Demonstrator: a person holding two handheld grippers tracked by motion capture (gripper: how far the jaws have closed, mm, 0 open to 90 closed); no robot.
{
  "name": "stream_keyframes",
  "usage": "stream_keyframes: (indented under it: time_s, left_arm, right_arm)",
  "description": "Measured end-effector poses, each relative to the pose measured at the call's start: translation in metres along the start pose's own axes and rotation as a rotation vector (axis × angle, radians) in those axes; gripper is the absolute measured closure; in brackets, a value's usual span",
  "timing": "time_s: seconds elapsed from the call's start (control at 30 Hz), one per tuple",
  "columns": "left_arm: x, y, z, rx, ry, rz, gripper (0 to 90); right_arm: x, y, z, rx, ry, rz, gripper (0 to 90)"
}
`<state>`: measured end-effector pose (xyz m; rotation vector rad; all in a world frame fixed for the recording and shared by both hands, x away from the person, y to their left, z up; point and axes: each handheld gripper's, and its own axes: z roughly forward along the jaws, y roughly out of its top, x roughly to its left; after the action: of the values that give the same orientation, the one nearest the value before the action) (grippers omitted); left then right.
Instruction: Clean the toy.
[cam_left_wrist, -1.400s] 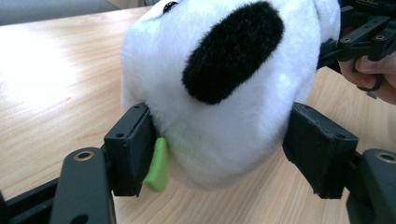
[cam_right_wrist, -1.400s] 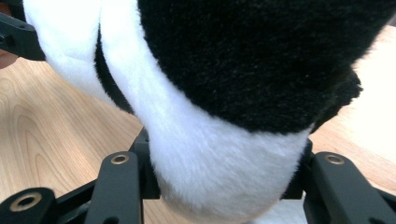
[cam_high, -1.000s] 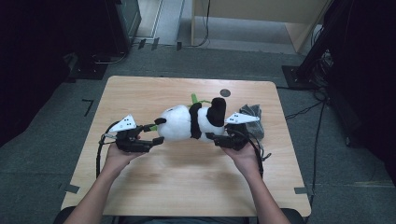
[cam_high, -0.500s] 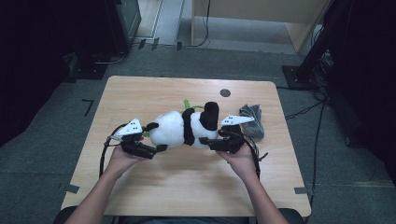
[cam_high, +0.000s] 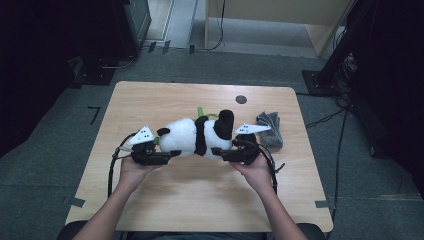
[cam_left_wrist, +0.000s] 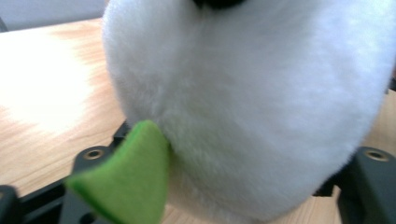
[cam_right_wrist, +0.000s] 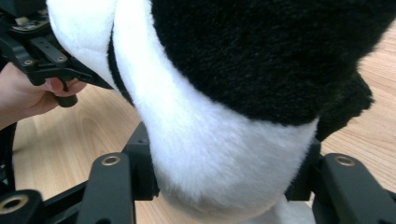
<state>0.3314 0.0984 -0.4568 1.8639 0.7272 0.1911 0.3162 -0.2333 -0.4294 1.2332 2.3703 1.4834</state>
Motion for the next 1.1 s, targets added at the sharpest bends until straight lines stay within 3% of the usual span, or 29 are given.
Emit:
stream_keyframes:
  time_s: [0.13, 0.23, 0.3, 0.47, 0.67, 0.8, 0.87, 0.93, 1.1]
  left_arm:
    - [-0.001, 0.001, 0.0, 0.015, -0.005, -0.006, 39.5]
    - [-0.003, 0.002, 0.0, 0.032, 0.016, 0.009, 45.9]
    - [-0.002, 0.002, 0.0, 0.035, 0.013, -0.019, 46.2]
    - [-0.002, 0.005, -0.004, 0.002, 0.016, -0.028, 48.4]
    - [0.002, 0.009, -0.012, -0.026, 0.002, -0.057, 49.1]
    - [0.008, 0.011, -0.017, -0.034, -0.011, -0.093, 50.2]
    - [0.013, 0.012, -0.02, -0.044, -0.042, -0.128, 50.3]
    - [0.014, 0.014, -0.024, -0.045, -0.062, -0.132, 50.3]
    - [0.015, 0.016, -0.029, -0.022, -0.114, -0.146, 50.3]
  right_arm:
    - [-0.005, -0.002, 0.001, -0.011, 0.004, 0.0, 36.4]
    - [-0.008, -0.006, 0.005, -0.014, -0.005, -0.003, 32.9]
    - [-0.011, -0.009, 0.009, -0.025, -0.004, 0.001, 29.8]
    - [-0.013, -0.01, 0.007, -0.098, -0.001, -0.046, 23.7]
    - [-0.015, -0.01, 0.002, -0.141, 0.055, -0.057, 20.4]
    - [-0.013, -0.011, -0.002, -0.131, 0.004, -0.145, 20.3]
    - [-0.011, -0.012, -0.002, -0.109, -0.047, -0.198, 20.2]
    - [-0.009, -0.014, -0.001, -0.089, -0.058, -0.24, 19.3]
    - [-0.01, -0.014, 0.003, -0.098, 0.006, -0.237, 12.0]
